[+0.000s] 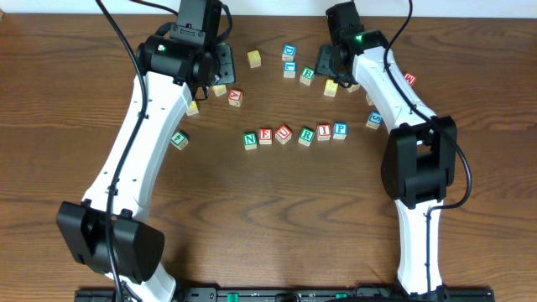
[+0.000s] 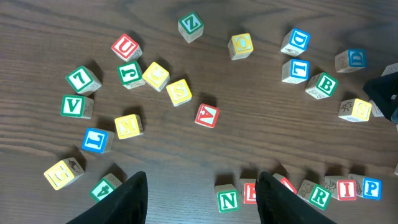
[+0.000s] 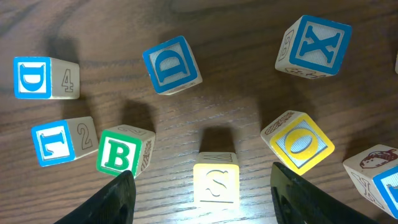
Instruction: Spell out NEURIPS
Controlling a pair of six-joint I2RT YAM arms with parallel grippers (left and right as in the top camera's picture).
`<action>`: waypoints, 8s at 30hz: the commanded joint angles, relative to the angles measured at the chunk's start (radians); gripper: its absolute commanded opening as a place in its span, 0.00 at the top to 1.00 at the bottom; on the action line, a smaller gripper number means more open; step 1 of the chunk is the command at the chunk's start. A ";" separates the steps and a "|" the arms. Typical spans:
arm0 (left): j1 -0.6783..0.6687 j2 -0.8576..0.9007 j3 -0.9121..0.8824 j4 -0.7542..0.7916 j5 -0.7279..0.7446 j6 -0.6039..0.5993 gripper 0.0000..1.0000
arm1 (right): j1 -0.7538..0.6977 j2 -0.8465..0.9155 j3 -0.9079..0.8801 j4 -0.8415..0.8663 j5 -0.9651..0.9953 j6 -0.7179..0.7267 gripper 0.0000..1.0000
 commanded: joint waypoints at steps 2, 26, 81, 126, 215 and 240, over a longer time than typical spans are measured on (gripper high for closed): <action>0.004 -0.004 -0.005 -0.003 -0.012 0.017 0.45 | 0.013 0.009 -0.007 0.003 0.029 0.020 0.37; 0.004 -0.004 -0.005 -0.003 -0.012 0.017 0.45 | 0.019 0.009 -0.166 0.123 0.024 0.052 0.50; 0.004 -0.004 -0.005 -0.003 -0.013 0.017 0.45 | -0.034 -0.029 -0.167 -0.304 0.018 -0.203 0.71; 0.004 -0.004 -0.005 -0.003 -0.013 0.017 0.45 | -0.030 -0.029 -0.167 -0.534 0.036 -0.248 0.66; 0.004 -0.004 -0.005 0.001 -0.013 0.017 0.45 | -0.174 -0.142 -0.169 -0.298 -0.140 -0.294 0.99; 0.004 -0.004 -0.005 0.001 -0.013 0.017 0.45 | 0.077 -0.159 -0.313 -0.362 -0.166 -0.296 0.99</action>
